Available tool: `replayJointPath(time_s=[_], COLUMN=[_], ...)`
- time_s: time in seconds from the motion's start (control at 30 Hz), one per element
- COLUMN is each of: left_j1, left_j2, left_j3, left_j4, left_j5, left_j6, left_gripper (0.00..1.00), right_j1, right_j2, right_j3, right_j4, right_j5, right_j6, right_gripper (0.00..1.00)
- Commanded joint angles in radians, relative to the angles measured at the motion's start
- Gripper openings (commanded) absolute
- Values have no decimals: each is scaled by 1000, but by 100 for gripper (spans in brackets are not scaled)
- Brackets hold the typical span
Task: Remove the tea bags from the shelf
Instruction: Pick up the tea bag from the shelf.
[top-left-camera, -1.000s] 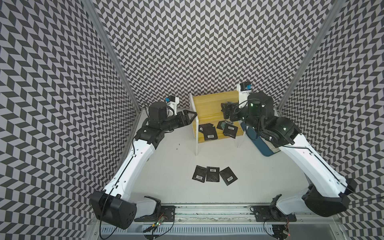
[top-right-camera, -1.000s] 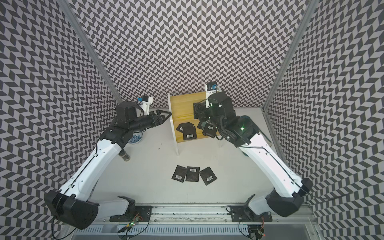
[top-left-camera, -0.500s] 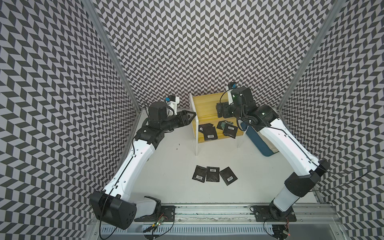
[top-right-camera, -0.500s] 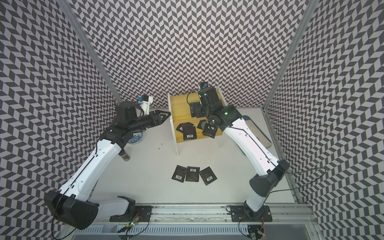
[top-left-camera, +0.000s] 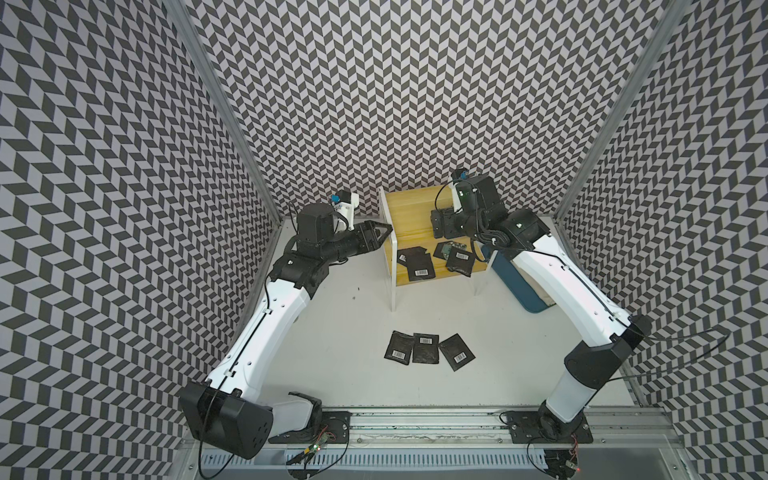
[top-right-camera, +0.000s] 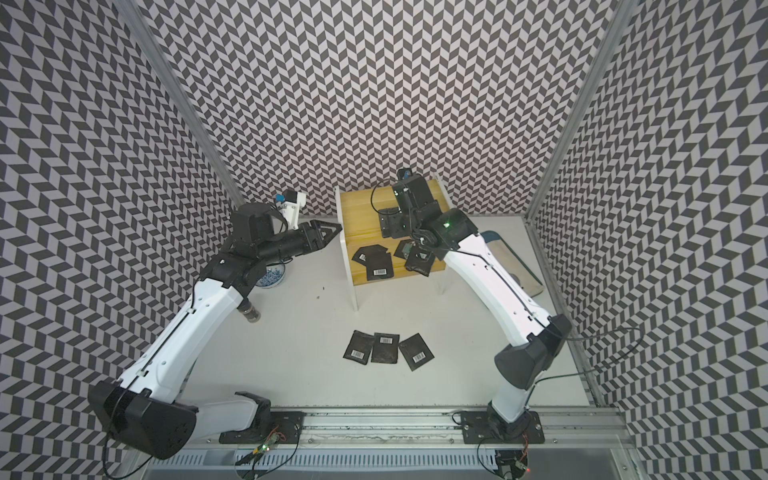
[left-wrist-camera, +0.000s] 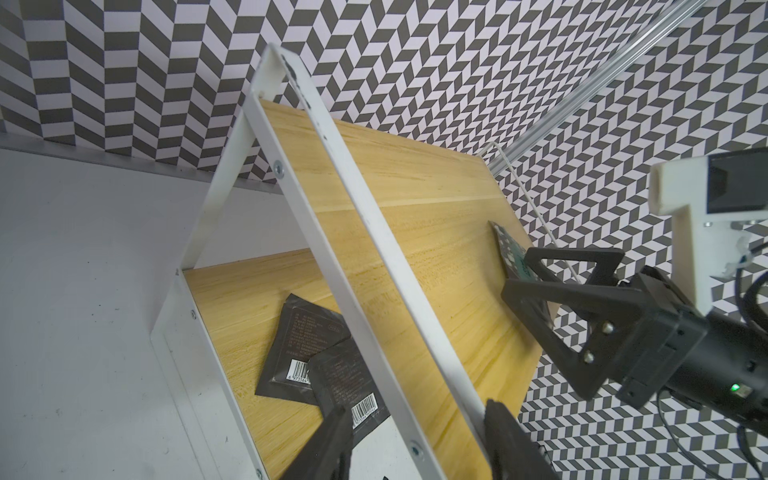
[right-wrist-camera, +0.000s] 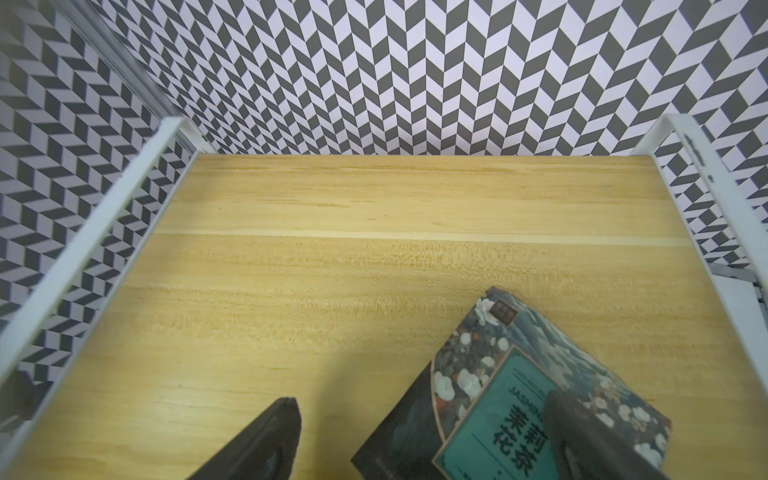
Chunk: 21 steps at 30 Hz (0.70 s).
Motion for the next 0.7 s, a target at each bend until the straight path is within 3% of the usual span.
replayJointPath(time_s=[0.0, 0.3, 0.67], left_j1=[-1, 0, 8], left_j2=[-12, -10, -8], left_j3=[-17, -17, -22], left_j4=[-18, -14, -8], left_j5=[-16, -12, -6], left_j6=[15, 10, 7], left_gripper=[54, 54, 54], right_j1=[-2, -2, 7], right_j2=[-7, -47, -182], right_j3=[-40, -136, -295], right_j4=[23, 48, 94], right_j5=[-18, -23, -179], right_j6=[19, 44, 37], right_gripper=[94, 92, 92])
